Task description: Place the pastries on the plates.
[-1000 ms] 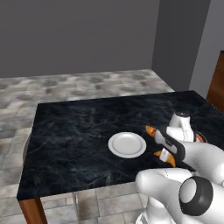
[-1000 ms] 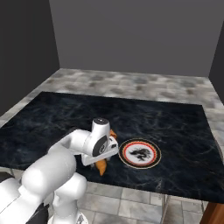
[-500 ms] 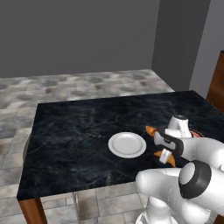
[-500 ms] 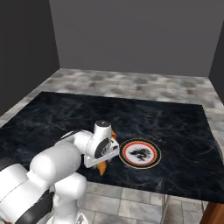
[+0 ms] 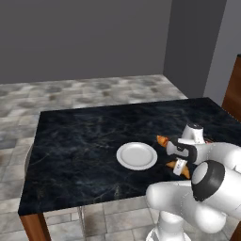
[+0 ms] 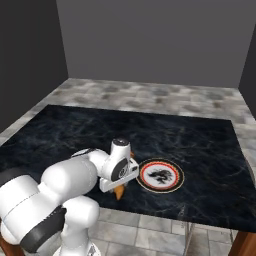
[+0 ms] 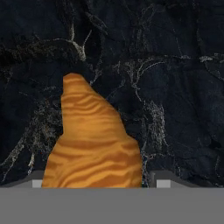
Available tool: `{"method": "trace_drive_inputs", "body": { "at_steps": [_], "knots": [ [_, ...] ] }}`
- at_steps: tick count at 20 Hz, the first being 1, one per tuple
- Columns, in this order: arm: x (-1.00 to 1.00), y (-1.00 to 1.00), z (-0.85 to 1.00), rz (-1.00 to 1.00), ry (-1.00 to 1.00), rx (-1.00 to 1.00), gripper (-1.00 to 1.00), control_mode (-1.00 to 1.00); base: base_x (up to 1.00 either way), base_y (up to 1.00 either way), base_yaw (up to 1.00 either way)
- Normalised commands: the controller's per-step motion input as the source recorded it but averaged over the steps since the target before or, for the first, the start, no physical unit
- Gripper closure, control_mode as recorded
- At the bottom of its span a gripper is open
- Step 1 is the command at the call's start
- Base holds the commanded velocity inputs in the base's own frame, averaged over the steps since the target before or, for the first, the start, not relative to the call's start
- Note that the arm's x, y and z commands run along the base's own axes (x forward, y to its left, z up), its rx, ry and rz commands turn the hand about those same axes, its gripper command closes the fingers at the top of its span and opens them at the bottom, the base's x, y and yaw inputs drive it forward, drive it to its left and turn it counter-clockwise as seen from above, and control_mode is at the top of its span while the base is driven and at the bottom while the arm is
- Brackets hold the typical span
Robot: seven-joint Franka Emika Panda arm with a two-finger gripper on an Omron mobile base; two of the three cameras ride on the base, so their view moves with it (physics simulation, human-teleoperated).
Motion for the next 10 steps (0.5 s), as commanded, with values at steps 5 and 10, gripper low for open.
{"method": "trace_drive_inputs", "body": {
  "at_steps": [5,10],
  "knots": [
    [0.00,0.00,0.00,0.00,0.00,0.00,1.00,-1.00,0.00,0.00,0.00],
    [-0.02,0.00,0.10,0.01,-0.01,0.00,1.00,-1.00,0.00,0.00,0.00]
  ]
}}
